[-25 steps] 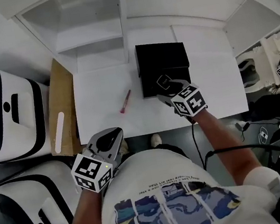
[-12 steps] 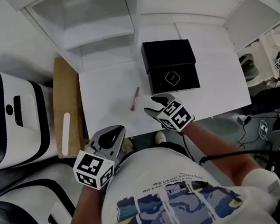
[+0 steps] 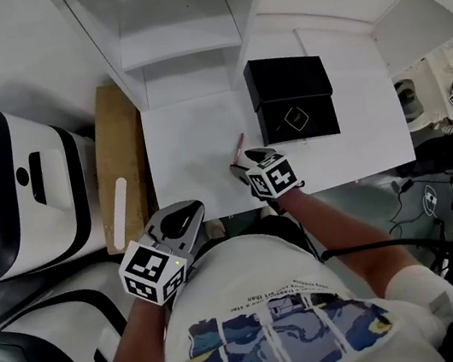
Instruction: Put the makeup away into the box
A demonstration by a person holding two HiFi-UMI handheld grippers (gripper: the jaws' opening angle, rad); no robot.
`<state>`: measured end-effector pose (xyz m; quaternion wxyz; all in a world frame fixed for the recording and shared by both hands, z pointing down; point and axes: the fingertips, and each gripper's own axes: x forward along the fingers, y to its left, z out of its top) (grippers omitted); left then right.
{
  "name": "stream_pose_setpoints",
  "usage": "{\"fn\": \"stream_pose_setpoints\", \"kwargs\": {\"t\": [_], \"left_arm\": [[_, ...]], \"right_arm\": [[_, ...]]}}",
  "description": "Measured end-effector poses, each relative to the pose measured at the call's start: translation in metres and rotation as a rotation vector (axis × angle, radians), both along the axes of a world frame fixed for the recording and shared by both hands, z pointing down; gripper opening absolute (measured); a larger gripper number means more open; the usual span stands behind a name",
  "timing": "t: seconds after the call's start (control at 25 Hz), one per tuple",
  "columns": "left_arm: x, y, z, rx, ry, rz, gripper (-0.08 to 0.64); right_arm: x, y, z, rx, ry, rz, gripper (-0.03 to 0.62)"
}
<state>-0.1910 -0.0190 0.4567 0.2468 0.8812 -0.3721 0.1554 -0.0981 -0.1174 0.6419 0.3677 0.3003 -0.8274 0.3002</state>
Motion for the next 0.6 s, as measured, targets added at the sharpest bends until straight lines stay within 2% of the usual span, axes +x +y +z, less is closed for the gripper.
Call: {"fn": "stream_pose_setpoints", "kwargs": {"t": [0.2,0.4,0.6], "left_arm": [[-0.017,0.003,0.003,-0.010,0.001,-0.010,0.015],[-0.030,0.006,0.007,-0.019,0.000,-0.012,0.015],[-0.035,0.008,0.007,-0.018,0.004,-0.003,0.015]], "right_arm": [[-0.005,-0.009,0.016,-0.030,0.019,0.098,0.253],[-0.001,-0.014,0.026,-0.027,0.087,0.147,0.251],[0.005,-0.015,0.033,0.034,0.171,0.114,0.161]]}}
